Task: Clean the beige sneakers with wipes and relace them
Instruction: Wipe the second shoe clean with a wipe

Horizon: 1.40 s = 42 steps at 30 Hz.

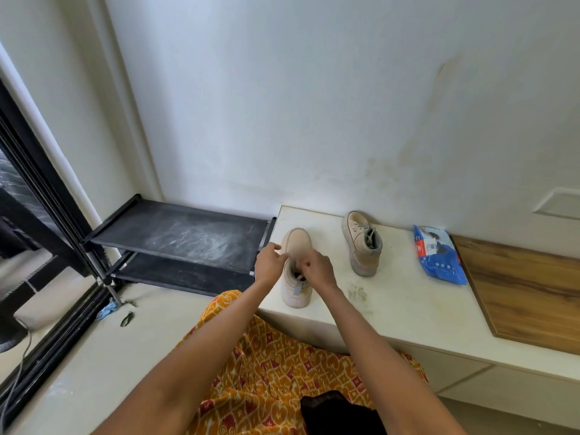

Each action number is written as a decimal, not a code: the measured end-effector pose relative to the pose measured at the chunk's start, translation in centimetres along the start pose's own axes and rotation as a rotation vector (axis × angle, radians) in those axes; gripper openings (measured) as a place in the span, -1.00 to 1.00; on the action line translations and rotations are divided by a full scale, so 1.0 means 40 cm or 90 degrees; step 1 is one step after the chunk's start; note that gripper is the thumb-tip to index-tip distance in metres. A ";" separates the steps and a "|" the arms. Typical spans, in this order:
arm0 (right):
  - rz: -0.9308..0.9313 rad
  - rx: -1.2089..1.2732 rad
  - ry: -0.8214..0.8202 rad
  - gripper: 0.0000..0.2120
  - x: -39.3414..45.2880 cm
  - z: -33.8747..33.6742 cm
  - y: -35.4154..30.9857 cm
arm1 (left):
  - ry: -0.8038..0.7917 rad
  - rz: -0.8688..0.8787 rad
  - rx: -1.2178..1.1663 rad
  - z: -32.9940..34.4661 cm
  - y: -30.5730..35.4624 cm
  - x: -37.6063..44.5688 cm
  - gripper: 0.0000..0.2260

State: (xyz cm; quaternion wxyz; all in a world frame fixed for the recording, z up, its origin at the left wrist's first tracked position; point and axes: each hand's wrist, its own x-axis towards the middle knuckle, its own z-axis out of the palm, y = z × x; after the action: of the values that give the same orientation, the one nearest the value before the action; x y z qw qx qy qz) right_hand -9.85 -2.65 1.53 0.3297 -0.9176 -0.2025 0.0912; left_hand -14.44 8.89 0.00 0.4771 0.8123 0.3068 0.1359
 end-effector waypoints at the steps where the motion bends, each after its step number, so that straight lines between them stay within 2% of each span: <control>1: -0.028 -0.076 -0.013 -0.81 -0.004 -0.001 0.003 | -0.026 -0.029 -0.010 0.002 -0.003 0.008 -0.68; 4: -0.056 -0.208 -0.016 -0.82 -0.008 -0.010 0.019 | -0.100 -0.062 -0.022 0.006 -0.009 0.020 -0.74; 7: -0.060 -0.286 -0.017 -0.81 -0.007 -0.017 0.031 | -0.108 -0.045 -0.021 0.011 -0.015 0.020 -0.85; 12: -0.062 -0.299 -0.025 -0.77 -0.009 -0.021 0.031 | -0.097 -0.007 -0.009 0.014 -0.025 0.025 -0.90; 17: -0.039 -0.295 0.019 -0.80 -0.011 -0.019 0.021 | -0.084 -0.049 -0.127 0.011 0.011 0.027 -0.85; 21: -0.028 -0.273 0.001 -0.80 -0.013 -0.014 0.025 | -0.123 -0.037 -0.056 0.017 0.022 0.028 -0.83; 24: -0.039 -0.274 -0.048 -0.77 -0.012 -0.015 0.032 | -0.168 0.028 0.077 0.026 0.019 0.013 -0.82; 27: -0.033 -0.163 -0.073 -0.78 -0.009 -0.020 0.050 | -0.179 0.085 0.206 0.020 0.019 0.001 -0.88; 30: -0.016 -0.050 -0.051 -0.79 -0.015 -0.034 0.074 | -0.203 0.150 0.323 0.019 0.025 -0.008 -0.86; 32: -0.001 -0.022 0.003 -0.78 -0.021 -0.044 0.095 | -0.211 0.198 0.347 0.028 0.025 -0.016 -0.80; 34: 0.037 -0.034 0.067 -0.76 -0.028 -0.055 0.125 | -0.191 0.226 0.332 0.033 0.017 -0.030 -0.74; 36: 0.084 -0.088 0.092 -0.71 -0.037 -0.066 0.165 | -0.113 0.252 0.266 0.031 0.002 -0.055 -0.76; 39: 0.164 -0.196 0.056 -0.64 -0.058 -0.081 0.227 | -0.017 0.358 0.269 0.037 -0.019 -0.107 -0.70; 42: 0.185 -0.258 -0.003 -0.61 -0.081 -0.076 0.271 | -0.047 0.412 0.353 0.067 -0.035 -0.141 -0.66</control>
State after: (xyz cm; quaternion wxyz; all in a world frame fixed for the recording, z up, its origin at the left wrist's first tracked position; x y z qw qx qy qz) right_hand -8.49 -13.39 -3.00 0.1219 -0.9842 -0.0832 0.0977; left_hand -17.96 3.97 -2.15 0.1838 0.9686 0.0440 0.1617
